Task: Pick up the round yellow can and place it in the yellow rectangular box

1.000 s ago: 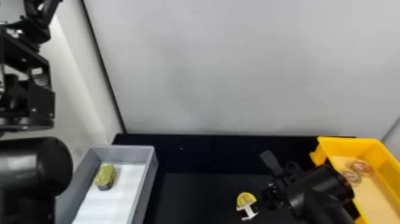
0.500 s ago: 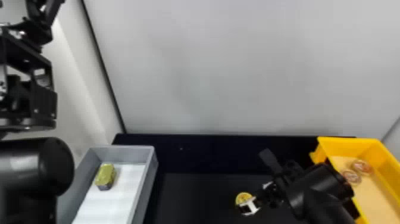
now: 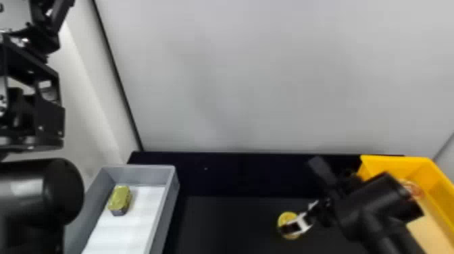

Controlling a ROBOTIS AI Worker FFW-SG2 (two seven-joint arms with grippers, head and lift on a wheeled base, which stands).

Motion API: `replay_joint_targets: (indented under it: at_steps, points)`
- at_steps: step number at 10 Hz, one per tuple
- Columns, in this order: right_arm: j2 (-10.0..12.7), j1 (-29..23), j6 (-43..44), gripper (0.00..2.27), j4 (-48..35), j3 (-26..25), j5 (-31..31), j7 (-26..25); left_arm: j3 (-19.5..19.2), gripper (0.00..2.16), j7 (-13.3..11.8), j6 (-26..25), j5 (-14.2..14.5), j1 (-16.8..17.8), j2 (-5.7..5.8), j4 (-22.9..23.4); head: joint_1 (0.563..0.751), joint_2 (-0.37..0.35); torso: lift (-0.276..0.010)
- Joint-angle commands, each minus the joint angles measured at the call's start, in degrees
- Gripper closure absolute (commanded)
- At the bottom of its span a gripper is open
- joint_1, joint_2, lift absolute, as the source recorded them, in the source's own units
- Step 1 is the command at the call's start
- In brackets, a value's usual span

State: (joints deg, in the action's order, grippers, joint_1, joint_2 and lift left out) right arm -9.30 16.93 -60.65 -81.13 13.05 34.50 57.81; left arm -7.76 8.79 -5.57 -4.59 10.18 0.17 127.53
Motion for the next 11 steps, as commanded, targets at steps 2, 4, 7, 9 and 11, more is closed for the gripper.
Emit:
replay_joint_targets:
  at_steps: [2, 4, 7, 9, 11]
  points:
    - [-3.7, 2.4, -13.5, 0.85, -17.0, -3.2, 20.5, 13.8, -0.1, 0.03, -0.2, -0.5, 0.3, -0.2, -0.08, 0.2, 0.636, 0.031, -0.001]
    - [-5.8, 5.0, -14.4, 0.84, -19.5, -5.2, 25.3, 16.5, -0.2, 0.03, -0.5, -1.0, 0.5, -0.2, 0.36, 0.4, 0.636, 0.031, -0.001]
    - [-9.0, 4.7, -13.5, 0.84, -19.0, -12.5, 26.5, 15.4, -0.2, 0.03, -0.6, -1.1, 0.5, 0.1, 0.62, 0.4, 0.636, 0.031, -0.001]
    - [-10.3, 3.8, -11.1, 0.84, -17.2, -18.1, 25.5, 12.5, 0.0, 0.03, -0.8, -1.1, 0.5, 0.5, 0.71, 0.3, 0.636, 0.031, -0.001]
    - [-9.8, 3.5, -7.0, 0.84, -13.6, -25.3, 19.3, 4.4, 0.3, 0.03, -0.9, -1.1, 0.5, 0.6, 0.71, 0.2, 0.636, 0.031, -0.001]
